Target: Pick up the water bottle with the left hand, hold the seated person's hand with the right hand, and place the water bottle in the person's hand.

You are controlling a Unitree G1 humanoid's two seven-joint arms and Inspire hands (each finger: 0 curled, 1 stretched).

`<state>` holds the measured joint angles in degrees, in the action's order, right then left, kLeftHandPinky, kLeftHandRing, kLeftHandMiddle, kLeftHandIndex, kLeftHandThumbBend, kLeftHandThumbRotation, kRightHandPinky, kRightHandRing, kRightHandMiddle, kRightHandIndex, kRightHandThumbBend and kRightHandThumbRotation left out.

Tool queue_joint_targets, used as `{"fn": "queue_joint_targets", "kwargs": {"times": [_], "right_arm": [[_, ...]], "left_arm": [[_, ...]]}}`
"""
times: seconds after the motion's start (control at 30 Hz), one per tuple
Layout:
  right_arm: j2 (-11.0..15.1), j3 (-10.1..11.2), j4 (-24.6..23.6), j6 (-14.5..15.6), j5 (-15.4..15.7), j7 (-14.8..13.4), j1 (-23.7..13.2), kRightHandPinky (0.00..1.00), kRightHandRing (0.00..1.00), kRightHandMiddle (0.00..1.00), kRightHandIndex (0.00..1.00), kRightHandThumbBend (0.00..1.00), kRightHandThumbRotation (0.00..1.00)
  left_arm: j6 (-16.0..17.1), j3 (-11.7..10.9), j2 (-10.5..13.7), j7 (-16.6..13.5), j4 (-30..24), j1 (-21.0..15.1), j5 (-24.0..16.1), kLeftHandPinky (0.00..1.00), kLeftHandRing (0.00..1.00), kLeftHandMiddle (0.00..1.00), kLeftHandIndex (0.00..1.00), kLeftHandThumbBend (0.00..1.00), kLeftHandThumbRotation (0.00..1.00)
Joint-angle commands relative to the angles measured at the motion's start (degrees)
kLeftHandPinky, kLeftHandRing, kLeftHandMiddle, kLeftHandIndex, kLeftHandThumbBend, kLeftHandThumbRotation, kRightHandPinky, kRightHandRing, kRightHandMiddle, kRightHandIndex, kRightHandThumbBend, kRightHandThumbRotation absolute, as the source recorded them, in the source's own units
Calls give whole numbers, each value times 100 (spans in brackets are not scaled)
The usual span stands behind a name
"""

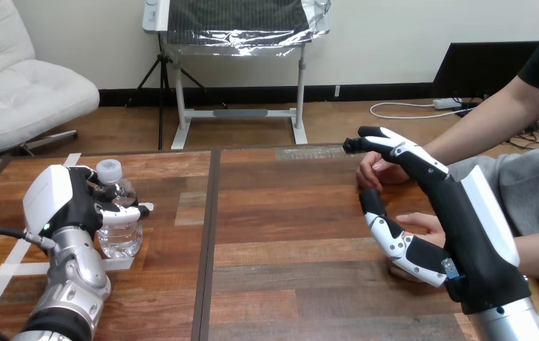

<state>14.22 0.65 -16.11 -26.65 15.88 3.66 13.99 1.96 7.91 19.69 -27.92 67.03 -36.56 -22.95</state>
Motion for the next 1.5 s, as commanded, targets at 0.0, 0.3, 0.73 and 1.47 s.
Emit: {"fn": "queue_joint_targets", "kwargs": {"times": [0.0,0.3,0.73,1.47], "right_arm": [[110,111,-154,-158,-64,-4,-197,86,87,87,75,19,0],[108,110,-178,-132,-50,1,-202,86,87,87,74,19,0],[101,82,-212,-55,-54,5,-190,86,87,87,74,19,0],[121,56,-93,-100,20,-51,-298,86,87,87,75,19,0]], "left_arm": [[122,97,-27,-157,38,-148,-91,36,41,46,50,72,0],[374,82,-74,-299,-35,-13,-24,37,42,46,50,71,0],[964,-32,-158,-448,-304,265,152,40,44,48,51,68,0],[1697,-239,-293,-282,-1884,979,426,39,42,46,49,66,0]]}}
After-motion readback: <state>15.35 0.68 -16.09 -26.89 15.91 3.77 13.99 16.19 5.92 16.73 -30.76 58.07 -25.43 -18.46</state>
